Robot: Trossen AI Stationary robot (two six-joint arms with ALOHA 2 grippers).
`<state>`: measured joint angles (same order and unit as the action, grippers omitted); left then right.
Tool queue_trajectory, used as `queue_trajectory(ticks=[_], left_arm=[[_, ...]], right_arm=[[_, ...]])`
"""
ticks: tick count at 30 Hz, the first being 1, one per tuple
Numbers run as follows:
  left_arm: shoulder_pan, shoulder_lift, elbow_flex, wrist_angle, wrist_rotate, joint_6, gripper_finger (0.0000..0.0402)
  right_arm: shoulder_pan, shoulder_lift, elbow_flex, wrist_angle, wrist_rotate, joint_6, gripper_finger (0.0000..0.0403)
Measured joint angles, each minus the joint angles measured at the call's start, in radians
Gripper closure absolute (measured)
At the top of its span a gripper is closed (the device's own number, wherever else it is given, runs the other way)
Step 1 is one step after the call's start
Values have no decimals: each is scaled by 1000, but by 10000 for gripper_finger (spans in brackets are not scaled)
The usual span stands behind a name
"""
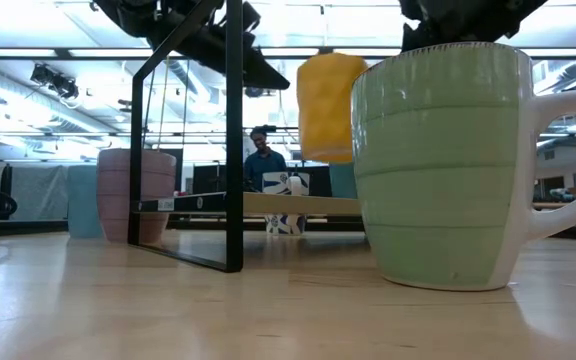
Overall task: Place coffee mugs
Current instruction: Put the yellow mug on the shelf
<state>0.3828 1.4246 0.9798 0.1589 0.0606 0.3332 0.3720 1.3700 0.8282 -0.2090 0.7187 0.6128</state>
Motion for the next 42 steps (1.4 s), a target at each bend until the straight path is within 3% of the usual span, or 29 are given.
queue_trajectory(ticks=[8,17,33,42], left_arm=[[-5,0,0,-6,17,3,288],[-7,0,0,-14,17,3,288],[-6,0,1,-14,15,45,288],[-6,0,2,-15,15,45,288]], right_arm=[[40,84,43,-87,24,156,345],[85,85,44,-240,93,357,345],[77,83,46,-484,116,490,345],[87,83,45,-477,126,488,345]])
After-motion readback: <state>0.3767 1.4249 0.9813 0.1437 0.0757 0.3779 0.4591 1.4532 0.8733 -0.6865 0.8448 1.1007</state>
